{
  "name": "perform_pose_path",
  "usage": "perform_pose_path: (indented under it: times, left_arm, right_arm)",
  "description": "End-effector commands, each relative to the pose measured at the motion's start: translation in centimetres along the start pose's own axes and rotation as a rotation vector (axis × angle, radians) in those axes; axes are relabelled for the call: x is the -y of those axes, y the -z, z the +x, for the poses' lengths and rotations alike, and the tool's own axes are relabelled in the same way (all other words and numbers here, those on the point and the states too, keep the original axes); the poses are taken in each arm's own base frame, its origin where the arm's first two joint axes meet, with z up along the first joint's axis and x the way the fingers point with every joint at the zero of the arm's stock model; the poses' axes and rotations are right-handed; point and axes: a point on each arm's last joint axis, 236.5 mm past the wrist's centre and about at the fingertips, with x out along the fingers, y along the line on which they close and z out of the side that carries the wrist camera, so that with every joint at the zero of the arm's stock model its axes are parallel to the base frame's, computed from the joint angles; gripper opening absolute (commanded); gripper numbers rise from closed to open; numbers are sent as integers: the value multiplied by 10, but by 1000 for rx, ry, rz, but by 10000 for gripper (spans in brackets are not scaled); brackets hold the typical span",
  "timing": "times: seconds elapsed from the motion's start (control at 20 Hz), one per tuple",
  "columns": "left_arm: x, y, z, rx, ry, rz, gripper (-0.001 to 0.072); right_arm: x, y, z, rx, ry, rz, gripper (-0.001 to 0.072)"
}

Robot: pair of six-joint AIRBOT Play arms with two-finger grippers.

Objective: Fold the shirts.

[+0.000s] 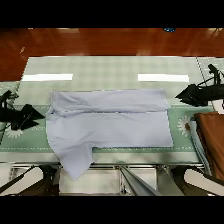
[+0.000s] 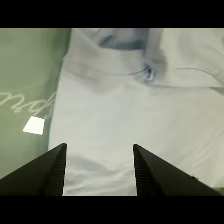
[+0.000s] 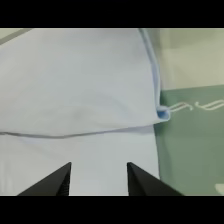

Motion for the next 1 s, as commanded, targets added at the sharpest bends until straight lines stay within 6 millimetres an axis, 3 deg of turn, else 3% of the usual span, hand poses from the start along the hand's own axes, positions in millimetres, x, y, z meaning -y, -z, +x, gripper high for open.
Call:
perform_pose_path:
  times: [0.0,0.15,0.25,0.4,0.55,0.75,0.95]
  left_arm:
    - [-29,43,15,-10,2,-201,510]
    - [-46,81,26,-161,-74,-195,510]
    - [-57,95,30,-202,-116,-203,510]
    - [-58,115,42,-259,-104,-217,510]
    - [-41,107,49,-234,-48,-160,510]
    - [-29,122,62,-318,-82,-52,510]
    - [-23,123,70,-318,-106,19,510]
  right_arm:
    - [-17,31,-5,110,-49,-21,408]
    - [-23,51,-6,126,-61,-35,409]
    - [-28,52,-10,146,-69,-45,409]
    - [-32,51,-12,156,-81,-46,409]
    - [-34,49,-12,166,-87,-45,409]
    - [-38,45,-13,185,-104,-36,409]
    - [-43,42,-15,198,-128,-27,409]
